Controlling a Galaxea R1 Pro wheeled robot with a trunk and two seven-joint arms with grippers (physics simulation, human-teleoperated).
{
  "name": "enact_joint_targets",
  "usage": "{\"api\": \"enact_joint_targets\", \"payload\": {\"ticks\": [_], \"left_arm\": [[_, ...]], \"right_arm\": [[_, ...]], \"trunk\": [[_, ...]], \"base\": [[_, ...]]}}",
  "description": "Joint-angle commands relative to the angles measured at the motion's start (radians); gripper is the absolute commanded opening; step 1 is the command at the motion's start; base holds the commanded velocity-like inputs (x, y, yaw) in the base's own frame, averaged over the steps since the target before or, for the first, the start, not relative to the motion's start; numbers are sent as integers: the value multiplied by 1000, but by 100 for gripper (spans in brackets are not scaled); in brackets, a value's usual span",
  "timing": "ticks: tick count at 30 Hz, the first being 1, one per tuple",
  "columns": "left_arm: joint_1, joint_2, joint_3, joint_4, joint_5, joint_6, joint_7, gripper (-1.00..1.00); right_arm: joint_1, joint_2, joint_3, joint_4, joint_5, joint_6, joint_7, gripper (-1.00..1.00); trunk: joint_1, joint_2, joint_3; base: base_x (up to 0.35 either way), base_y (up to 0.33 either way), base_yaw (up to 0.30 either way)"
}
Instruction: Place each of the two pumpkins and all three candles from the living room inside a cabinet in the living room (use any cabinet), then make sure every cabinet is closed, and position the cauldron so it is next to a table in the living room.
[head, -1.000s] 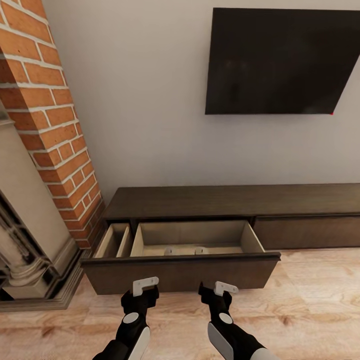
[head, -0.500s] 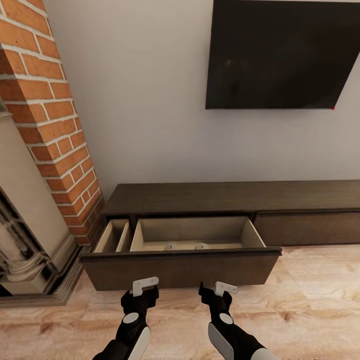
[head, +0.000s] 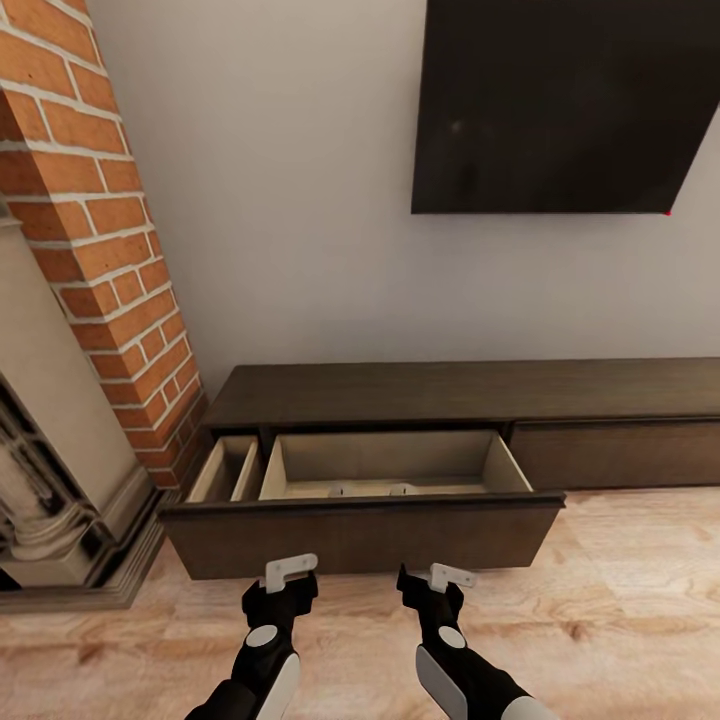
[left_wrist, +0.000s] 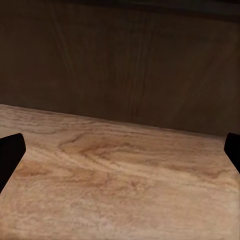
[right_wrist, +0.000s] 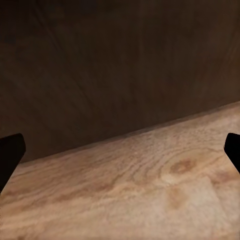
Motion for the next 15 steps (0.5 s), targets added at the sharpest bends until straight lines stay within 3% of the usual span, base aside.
{"api": "enact_joint_targets", "payload": {"ticks": [1,15], "left_arm": [[-1,0,-2,-1,6,4,7,100],[0,1,-2,-1,6,4,7,100]], "right_arm": [[-1,-1,9,0,-10,-6,-5,100],[-1,0,9,0,-10,-6,-5,100]], "trunk": [[0,0,-1],[0,0,-1]], "base": [[185,33,0],[289,66,0]]}}
